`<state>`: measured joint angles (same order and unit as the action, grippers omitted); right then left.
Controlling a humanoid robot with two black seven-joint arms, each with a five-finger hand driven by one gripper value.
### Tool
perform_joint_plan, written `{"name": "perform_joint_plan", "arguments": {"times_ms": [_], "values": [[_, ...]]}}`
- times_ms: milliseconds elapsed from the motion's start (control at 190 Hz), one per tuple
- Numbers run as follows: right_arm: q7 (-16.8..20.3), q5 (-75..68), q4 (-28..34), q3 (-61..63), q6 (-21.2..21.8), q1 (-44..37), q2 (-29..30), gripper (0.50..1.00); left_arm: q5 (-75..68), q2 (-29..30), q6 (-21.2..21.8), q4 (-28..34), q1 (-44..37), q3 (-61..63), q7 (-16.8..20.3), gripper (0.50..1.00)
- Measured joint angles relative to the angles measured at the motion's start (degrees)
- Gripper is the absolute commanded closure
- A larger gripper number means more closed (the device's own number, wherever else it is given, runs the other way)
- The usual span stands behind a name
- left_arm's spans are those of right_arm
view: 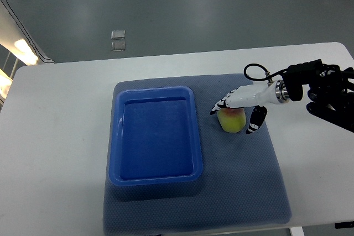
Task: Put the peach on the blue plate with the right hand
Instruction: 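Close the right hand's fingers around the peach and lift it, then carry the peach with the right hand into the blue tray and lower it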
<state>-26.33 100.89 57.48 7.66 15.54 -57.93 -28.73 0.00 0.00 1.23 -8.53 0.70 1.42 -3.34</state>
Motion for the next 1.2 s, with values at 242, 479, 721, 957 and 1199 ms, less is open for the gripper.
{"name": "perform_joint_plan", "arguments": {"times_ms": [242,479,721,957,1199], "values": [[0.1,0.0,-0.7,0.2,-1.1,0.4,0.1,0.613,0.0,0.0,0.0,0.0,0.0,0.0,0.0,0.5],[0.2,-0.1,-0.8,0.4,-1.1,0.4,-0.1,0.736,0.0,0.0,0.0,0.0,0.0,0.0,0.0,0.5],[0.1,-0.4,-0.7,0.6,-1.1,0.3,-0.3,0.801,0.0,0.0,0.0,0.0,0.0,0.0,0.0,0.5],[-0.3,-1.2,-0.7,1.2,-1.0,-0.9,-0.9,0.795,0.0,0.0,0.0,0.1,0.0,0.0,0.0,0.5],[-0.5,-1.6,-0.7,3.1,-0.5,-4.2,-0.6,0.789,0.0,0.0,0.0,0.1,0.0,0.0,0.0,0.5]]}}
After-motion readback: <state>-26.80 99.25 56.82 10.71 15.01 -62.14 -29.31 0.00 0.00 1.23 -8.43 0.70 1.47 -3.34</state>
